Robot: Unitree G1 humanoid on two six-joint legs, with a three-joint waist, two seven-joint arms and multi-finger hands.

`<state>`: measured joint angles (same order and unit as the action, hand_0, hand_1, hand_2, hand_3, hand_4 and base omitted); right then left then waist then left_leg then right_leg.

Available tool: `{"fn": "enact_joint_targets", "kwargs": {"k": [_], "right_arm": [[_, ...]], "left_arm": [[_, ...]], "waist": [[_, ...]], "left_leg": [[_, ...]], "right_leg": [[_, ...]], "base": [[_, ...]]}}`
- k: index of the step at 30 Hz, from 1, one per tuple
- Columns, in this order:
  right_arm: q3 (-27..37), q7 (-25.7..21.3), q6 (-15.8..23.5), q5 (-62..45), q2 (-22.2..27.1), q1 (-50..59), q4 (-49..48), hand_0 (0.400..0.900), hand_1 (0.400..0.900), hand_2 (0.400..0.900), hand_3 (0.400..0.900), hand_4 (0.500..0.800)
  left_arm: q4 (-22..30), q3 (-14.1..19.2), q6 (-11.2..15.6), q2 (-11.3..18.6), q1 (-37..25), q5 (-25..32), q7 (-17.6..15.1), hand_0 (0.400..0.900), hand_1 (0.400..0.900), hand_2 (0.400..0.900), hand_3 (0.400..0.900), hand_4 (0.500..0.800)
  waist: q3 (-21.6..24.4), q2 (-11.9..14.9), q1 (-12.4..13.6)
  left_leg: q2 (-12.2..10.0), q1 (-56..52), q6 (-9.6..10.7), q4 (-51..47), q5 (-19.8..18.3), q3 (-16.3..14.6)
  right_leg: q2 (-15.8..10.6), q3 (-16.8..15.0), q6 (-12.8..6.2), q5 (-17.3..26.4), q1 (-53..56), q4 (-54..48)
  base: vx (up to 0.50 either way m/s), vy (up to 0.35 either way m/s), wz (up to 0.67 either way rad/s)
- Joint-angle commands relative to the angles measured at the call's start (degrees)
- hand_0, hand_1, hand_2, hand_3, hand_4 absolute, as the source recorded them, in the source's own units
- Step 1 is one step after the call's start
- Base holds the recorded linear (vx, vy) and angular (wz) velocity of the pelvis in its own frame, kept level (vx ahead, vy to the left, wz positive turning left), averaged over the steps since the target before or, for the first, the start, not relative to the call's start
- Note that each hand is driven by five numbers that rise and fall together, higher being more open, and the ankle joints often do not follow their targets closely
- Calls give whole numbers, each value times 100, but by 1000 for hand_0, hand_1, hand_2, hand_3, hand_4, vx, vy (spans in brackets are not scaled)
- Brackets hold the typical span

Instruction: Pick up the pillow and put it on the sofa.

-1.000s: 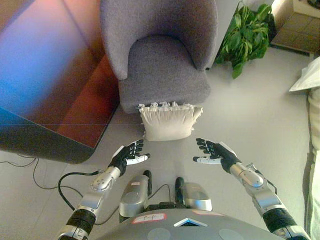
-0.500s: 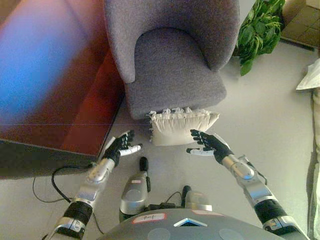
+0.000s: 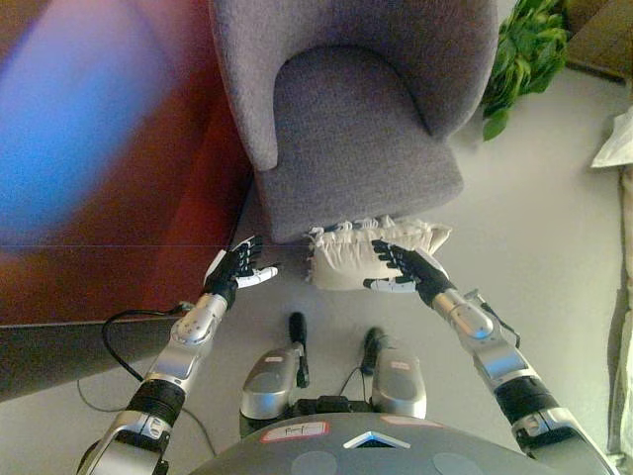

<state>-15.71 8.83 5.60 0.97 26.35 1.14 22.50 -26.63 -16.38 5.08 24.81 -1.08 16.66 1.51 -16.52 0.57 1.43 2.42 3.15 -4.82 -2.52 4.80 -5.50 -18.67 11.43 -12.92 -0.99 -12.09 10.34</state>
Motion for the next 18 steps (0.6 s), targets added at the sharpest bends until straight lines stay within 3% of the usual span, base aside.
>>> {"fn": "enact_joint_targets", "kwargs": {"k": [1, 3, 5, 10, 13, 18], "right_arm": [[40, -479, 354, 558, 419, 674, -231, 900, 900, 900, 900, 800], [-10, -677, 362, 869, 475, 835, -52, 900, 900, 900, 900, 800], [-39, -863, 362, 1187, 607, 1075, -19, 900, 900, 900, 900, 800], [-32, -1525, 316, 1897, 1106, 1688, 98, 900, 900, 900, 900, 800], [-76, -1845, 267, 2169, 1393, 2065, 75, 900, 900, 900, 900, 800], [-380, -2053, 240, 2618, 1673, 2709, 110, 900, 900, 900, 900, 800]], "left_arm": [[512, 65, 564, 60, -430, 210, -155, 900, 900, 900, 900, 800], [473, 41, 592, 32, -531, 293, -182, 900, 900, 900, 900, 800], [400, -19, 625, -51, -653, 376, -246, 900, 900, 900, 900, 800], [511, -396, 692, -200, -1220, 716, -398, 900, 900, 900, 900, 800], [560, -740, 738, -241, -1718, 776, -423, 900, 900, 900, 900, 800], [711, -867, 798, -250, -1970, 837, -487, 900, 900, 900, 900, 800]], "waist": [[29, 173, -233], [7, 274, -206], [-13, 312, -150], [-454, 120, -201], [-730, 40, -392], [-889, -67, -394]], "left_leg": [[-249, -144, 607, -209, -427, 661], [-211, -117, 678, -198, -512, 752], [-239, -7, 735, -186, -520, 847], [-566, 755, 971, 321, -518, 1229], [-782, 1445, 1029, 612, -260, 650], [-822, 1996, 997, 784, -199, 495]], "right_leg": [[-175, -335, -28, 1575, -318, -872], [-173, -364, -82, 1678, -228, -1041], [-205, -156, -109, 1689, -263, -1078], [-46, 176, 108, 983, -792, -202], [-118, 459, 143, 819, -1106, 115], [-39, 263, 192, 760, -1911, 567]], "base": [[202, -224, 46], [152, -204, 42], [95, -236, 45], [-37, -293, 92], [-165, -212, 95], [-83, -25, -12]]}}
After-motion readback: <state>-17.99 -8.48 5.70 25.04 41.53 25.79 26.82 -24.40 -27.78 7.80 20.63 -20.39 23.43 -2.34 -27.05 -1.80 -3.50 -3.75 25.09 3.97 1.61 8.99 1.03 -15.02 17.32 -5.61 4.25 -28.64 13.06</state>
